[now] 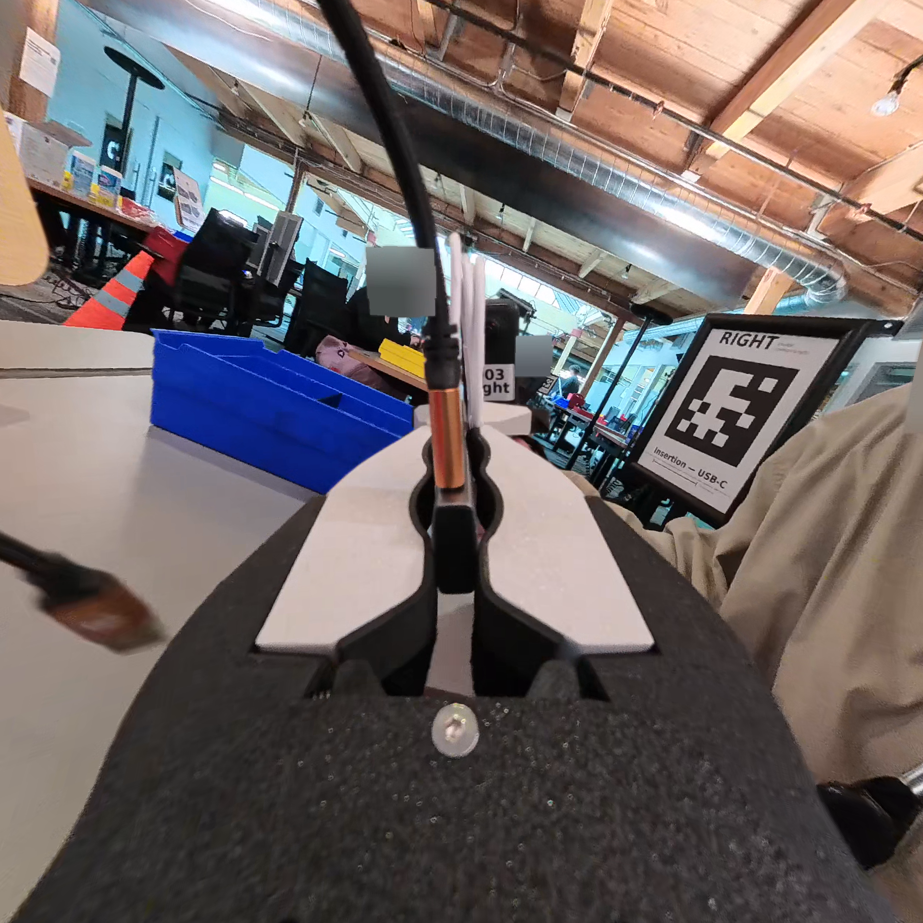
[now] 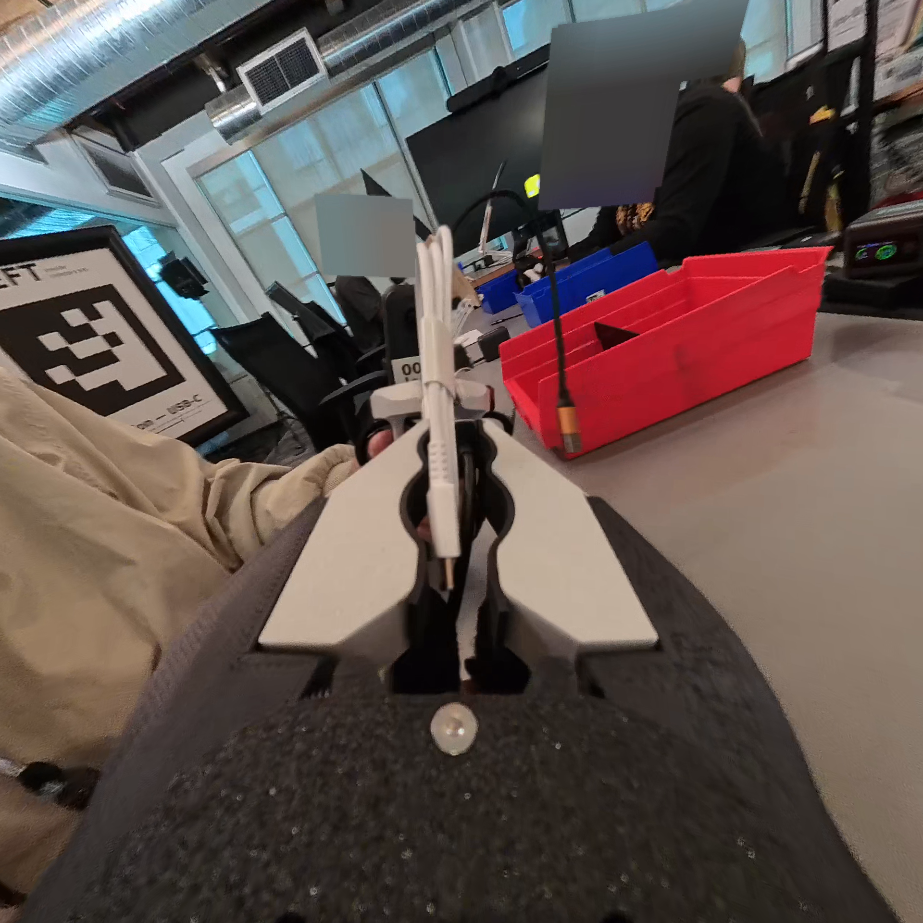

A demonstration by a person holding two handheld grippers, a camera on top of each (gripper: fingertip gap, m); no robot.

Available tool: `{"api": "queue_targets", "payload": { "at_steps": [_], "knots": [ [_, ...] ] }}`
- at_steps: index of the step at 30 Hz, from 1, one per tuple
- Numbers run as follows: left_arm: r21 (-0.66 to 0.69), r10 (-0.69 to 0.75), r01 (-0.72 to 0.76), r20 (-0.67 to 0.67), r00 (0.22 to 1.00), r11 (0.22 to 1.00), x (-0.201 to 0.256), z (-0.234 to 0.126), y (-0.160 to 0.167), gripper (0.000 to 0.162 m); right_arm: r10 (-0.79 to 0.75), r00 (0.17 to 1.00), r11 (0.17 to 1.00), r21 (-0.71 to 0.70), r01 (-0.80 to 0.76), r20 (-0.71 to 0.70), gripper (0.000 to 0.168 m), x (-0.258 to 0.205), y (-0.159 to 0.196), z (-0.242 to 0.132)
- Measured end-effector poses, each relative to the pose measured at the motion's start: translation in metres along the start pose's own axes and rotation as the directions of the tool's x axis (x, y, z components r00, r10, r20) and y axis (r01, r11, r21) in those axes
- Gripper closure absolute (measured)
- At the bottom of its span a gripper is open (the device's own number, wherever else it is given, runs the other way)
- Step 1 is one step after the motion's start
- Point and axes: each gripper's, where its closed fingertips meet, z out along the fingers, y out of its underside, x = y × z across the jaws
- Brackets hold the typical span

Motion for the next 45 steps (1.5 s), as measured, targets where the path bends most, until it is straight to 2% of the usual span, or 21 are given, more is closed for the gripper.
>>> {"api": "queue_targets", "payload": {
  "at_steps": [2, 3, 6, 11, 16, 20, 23, 29, 33, 37, 39, 43, 45],
  "knots": [
    [-0.007, 0.005, -0.005, 0.014, 1.0, 1.0, -0.001, 0.002, 0.001, 0.149, 0.044, 0.998, 0.999, -0.01, -0.043, 0.034, 0.156, -0.002, 0.0, -0.003],
    [-0.017, 0.02, -0.02, 0.049, 0.999, 1.0, -0.004, 0.003, 0.001, 0.14, 0.039, 0.998, 0.999, 0.009, -0.04, 0.046, 0.16, -0.004, -0.004, -0.005],
    [-0.091, 0.091, -0.077, 0.17, 0.981, 0.993, -0.014, -0.003, 0.005, 0.106, -0.033, 0.999, 0.999, 0.033, 0.034, -0.037, 0.16, 0.004, -0.027, -0.019],
    [-0.232, 0.147, -0.093, 0.224, 0.964, 0.968, 0.002, -0.026, 0.031, 0.112, -0.192, 0.95, 0.979, 0.015, 0.201, -0.245, 0.16, 0.032, -0.112, -0.079],
    [-0.334, 0.22, -0.127, 0.256, 0.941, 0.934, 0.026, -0.058, 0.075, 0.122, -0.3, 0.836, 0.953, -0.179, 0.244, -0.459, 0.16, 0.072, -0.201, -0.177],
    [-0.357, 0.262, -0.166, 0.241, 0.934, 0.919, 0.036, -0.065, 0.078, 0.125, -0.38, 0.761, 0.9, -0.4, 0.174, -0.525, 0.16, 0.1, -0.229, -0.254],
    [-0.34, 0.25, -0.164, 0.226, 0.942, 0.926, 0.041, -0.062, 0.076, 0.126, -0.383, 0.778, 0.848, -0.524, 0.082, -0.498, 0.16, 0.124, -0.226, -0.284],
    [-0.358, 0.26, -0.175, 0.205, 0.944, 0.917, 0.043, -0.062, 0.078, 0.129, -0.246, 0.895, 0.681, -0.723, -0.113, -0.372, 0.16, 0.186, -0.177, -0.285],
    [-0.35, 0.242, -0.164, 0.191, 0.951, 0.922, 0.044, -0.06, 0.078, 0.13, -0.297, 0.872, 0.522, -0.831, -0.193, -0.389, 0.16, 0.248, -0.152, -0.293],
    [-0.371, 0.252, -0.168, 0.19, 0.949, 0.913, 0.044, -0.06, 0.082, 0.131, -0.343, 0.86, 0.432, -0.877, -0.211, -0.377, 0.16, 0.289, -0.127, -0.295],
    [-0.378, 0.261, -0.178, 0.182, 0.948, 0.909, 0.045, -0.059, 0.084, 0.131, -0.295, 0.876, 0.456, -0.862, -0.221, -0.381, 0.159, 0.299, -0.111, -0.29],
    [-0.375, 0.266, -0.186, 0.173, 0.948, 0.908, 0.047, -0.058, 0.084, 0.134, -0.137, 0.904, 0.603, -0.758, -0.249, -0.406, 0.159, 0.308, -0.098, -0.277],
    [-0.366, 0.259, -0.183, 0.17, 0.951, 0.912, 0.047, -0.058, 0.084, 0.134, -0.126, 0.91, 0.641, -0.733, -0.23, -0.395, 0.159, 0.313, -0.098, -0.277]
  ]
}}
